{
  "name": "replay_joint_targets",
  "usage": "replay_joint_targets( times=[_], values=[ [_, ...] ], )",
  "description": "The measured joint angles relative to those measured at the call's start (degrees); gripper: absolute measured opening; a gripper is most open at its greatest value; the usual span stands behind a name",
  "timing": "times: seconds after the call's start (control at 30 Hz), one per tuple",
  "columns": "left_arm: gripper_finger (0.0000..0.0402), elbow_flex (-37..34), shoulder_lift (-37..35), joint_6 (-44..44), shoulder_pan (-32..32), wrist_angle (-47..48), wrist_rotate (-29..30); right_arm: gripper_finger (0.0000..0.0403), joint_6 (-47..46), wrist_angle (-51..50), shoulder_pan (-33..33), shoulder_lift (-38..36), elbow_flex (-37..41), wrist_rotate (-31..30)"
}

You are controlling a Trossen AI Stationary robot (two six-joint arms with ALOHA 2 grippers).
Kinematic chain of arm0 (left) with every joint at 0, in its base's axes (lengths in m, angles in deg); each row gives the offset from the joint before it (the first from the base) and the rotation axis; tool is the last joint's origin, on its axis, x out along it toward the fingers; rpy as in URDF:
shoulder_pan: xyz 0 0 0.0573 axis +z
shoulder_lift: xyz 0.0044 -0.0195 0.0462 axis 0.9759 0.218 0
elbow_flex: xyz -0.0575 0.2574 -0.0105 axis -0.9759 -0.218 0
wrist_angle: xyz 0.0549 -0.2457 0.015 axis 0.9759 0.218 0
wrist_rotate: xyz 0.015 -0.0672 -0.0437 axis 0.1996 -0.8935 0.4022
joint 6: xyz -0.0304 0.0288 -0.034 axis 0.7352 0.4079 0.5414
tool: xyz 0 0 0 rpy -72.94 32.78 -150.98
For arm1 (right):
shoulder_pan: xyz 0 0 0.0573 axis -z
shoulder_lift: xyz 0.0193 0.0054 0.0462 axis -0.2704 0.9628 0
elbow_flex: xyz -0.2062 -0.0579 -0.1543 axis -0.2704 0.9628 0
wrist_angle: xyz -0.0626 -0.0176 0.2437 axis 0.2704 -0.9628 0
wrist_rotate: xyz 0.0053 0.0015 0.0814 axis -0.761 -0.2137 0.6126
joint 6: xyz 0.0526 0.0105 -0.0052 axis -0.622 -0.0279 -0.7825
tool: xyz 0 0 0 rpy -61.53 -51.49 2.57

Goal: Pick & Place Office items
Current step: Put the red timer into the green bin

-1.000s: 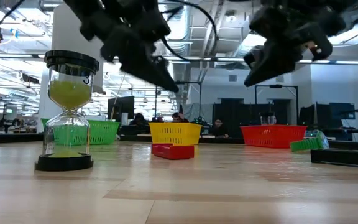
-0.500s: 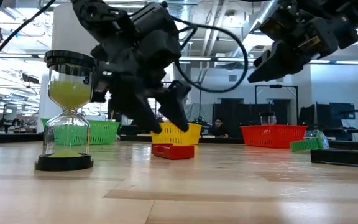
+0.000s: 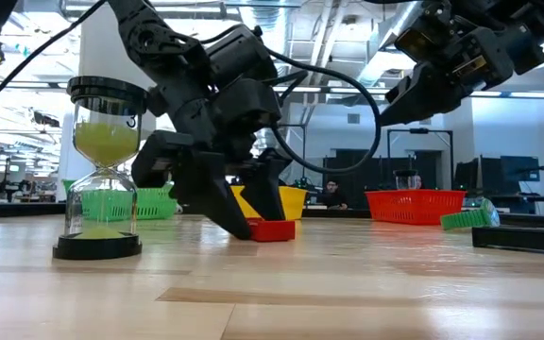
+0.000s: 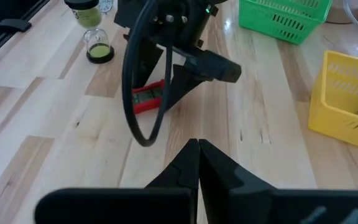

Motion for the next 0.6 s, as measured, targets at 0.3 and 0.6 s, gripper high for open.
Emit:
replay_joint_targets(
  times=[0.3, 0.6],
  values=[
    [0.0173, -0.10, -0.33, 0.15, 0.12, 0.33, 0.52, 0.0000, 0.00, -0.60, 0.00, 0.00, 0.00, 0.00],
    [0.0163, -0.25, -1.62, 3.00, 0.15, 1.72, 2.87, 0.0000, -0.02, -0.64, 0.00, 0.00, 0.00, 0.00]
  ],
)
